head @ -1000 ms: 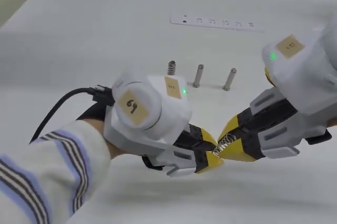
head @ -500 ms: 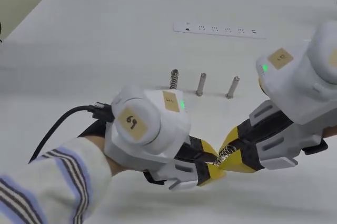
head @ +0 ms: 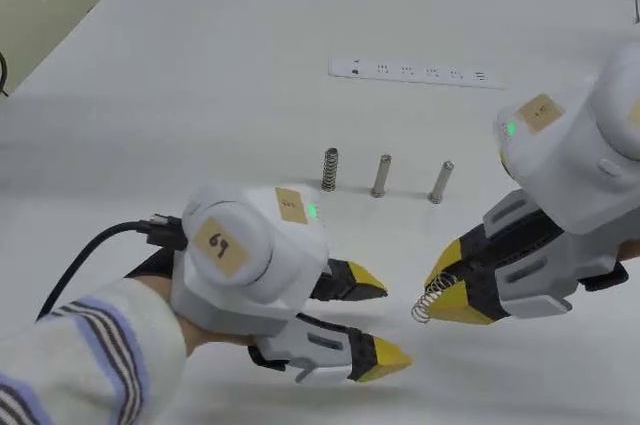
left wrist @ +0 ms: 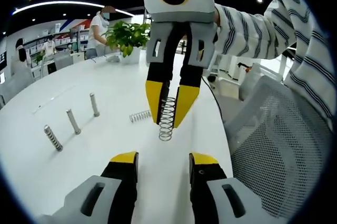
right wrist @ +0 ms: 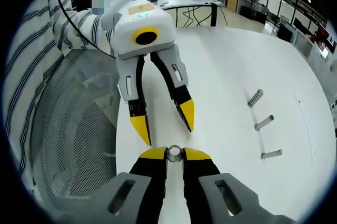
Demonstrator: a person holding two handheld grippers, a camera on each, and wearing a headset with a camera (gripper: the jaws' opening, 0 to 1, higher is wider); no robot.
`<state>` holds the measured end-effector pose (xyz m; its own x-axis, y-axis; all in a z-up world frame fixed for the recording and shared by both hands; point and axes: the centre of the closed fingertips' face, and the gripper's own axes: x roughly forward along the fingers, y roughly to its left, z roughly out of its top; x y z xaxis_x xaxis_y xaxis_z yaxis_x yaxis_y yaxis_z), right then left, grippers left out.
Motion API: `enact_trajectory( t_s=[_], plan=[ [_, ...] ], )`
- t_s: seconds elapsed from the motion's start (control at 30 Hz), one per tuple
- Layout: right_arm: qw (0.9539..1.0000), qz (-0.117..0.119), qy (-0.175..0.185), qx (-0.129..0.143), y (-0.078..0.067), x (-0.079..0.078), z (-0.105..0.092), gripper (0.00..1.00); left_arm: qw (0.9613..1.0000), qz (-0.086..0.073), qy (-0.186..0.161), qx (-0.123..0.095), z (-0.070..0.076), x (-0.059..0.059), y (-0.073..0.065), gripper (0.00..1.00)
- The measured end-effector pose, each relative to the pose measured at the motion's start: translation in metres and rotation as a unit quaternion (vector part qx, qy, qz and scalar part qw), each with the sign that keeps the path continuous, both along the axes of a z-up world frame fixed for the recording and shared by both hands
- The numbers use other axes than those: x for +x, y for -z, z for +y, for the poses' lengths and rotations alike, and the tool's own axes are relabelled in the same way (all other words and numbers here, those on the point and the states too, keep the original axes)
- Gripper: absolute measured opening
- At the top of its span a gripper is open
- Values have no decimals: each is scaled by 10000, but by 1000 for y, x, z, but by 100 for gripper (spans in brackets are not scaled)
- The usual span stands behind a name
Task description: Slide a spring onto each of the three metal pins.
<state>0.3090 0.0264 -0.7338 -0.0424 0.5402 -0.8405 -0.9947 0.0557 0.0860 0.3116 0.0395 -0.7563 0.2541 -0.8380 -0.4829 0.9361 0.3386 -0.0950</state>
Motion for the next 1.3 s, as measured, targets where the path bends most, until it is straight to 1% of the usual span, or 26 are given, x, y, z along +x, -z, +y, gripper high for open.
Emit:
enact_trajectory(
  t_s=[0.03, 0.1, 0.17, 0.2, 0.23, 0.27, 0.33, 0.37, 0.4, 0.43, 0.47, 0.53, 0.67, 0.77, 0.8, 0.83, 0.93, 1.03, 1.07, 1.1, 1.13, 1.17, 1.2, 1.3],
  plan=[
    [10000, -5, 32, -18, 0, 2, -2, 8, 10000, 29, -50, -14, 2, 1, 0, 40],
    [10000, -18, 60, -28, -1, 4, -4, 8, 9999, 74, -142, -25, 5, 4, -1, 44],
    [9999, -35, 89, -35, -3, 6, -7, 8, 9995, 106, -270, -113, 8, 8, -5, 48],
    [9999, -54, 114, -41, -3, 8, -8, 8, 9991, 127, -349, -184, 9, 10, -8, 51],
    [9999, -61, 154, -46, -4, 10, -10, 8, 9990, 109, -389, -204, 10, 12, -9, 54],
    [9997, -72, 207, -52, -5, 13, -12, 8, 9988, 84, -440, -180, 12, 14, -10, 58],
    [9996, -114, 259, -79, -8, 18, -15, 8, 9985, 103, -520, -156, 14, 16, -9, 69],
    [9995, -119, 268, -82, -8, 19, -16, 8, 9978, 106, -622, -210, 17, 18, -10, 73],
    [9994, -138, 289, -90, -10, 21, -18, 8, 9970, 96, -702, -312, 17, 21, -13, 78],
    [9994, -149, 305, -95, -12, 23, -19, 8, 9961, 156, -759, -429, 18, 22, -14, 79],
    [9993, -163, 318, -100, -14, 25, -21, 8, 9953, 210, -819, -474, 20, 23, -15, 80],
    [9990, -188, 389, -90, -17, 31, -23, 8, 9947, 165, -912, -446, 24, 26, -13, 81],
    [9985, -251, 481, -116, -21, 38, -29, 8, 9933, 146, -1088, -359, 32, 30, -10, 80],
    [9981, -296, 518, -146, -24, 42, -33, 8, 9925, 174, -1145, -390, 34, 30, -9, 88],
    [9980, -306, 526, -158, -24, 43, -34, 8, 9924, 148, -1159, -376, 35, 30, -8, 93],
    [9979, -323, 532, -168, -26, 44, -34, 8, 9924, 144, -1170, -356, 36, 31, -7, 95],
    [9978, -354, 533, -198, -28, 47, -36, 8, 9918, 186, -1216, -345, 38, 32, -5, 98],
    [9977, -396, 493, -247, -31, 50, -37, 8, 9909, 148, -1299, -317, 40, 35, -4, 98],
    [9976, -421, 477, -267, -33, 52, -37, 8, 9893, -11, -1437, -238, 44, 41, -5, 98],
    [9976, -434, 466, -281, -32, 56, -37, 8, 9886, -118, -1487, -217, 46, 44, -6, 98],
    [9975, -456, 435, -307, -33, 59, -38, 8, 9885, -103, -1488, -247, 45, 44, -7, 98],
    [9975, -469, 414, -331, -34, 60, -38, 8, 9880, -49, -1512, -311, 45, 44, -9, 98],
    [9974, -487, 393, -355, -35, 62, -38, 8, 9879, -37, -1509, -351, 45, 44, -10, 98],
    [9971, -558, 317, -417, -40, 69, -36, 8, 9878, -46, -1515, -369, 45, 44, -13, 98]
  ],
)
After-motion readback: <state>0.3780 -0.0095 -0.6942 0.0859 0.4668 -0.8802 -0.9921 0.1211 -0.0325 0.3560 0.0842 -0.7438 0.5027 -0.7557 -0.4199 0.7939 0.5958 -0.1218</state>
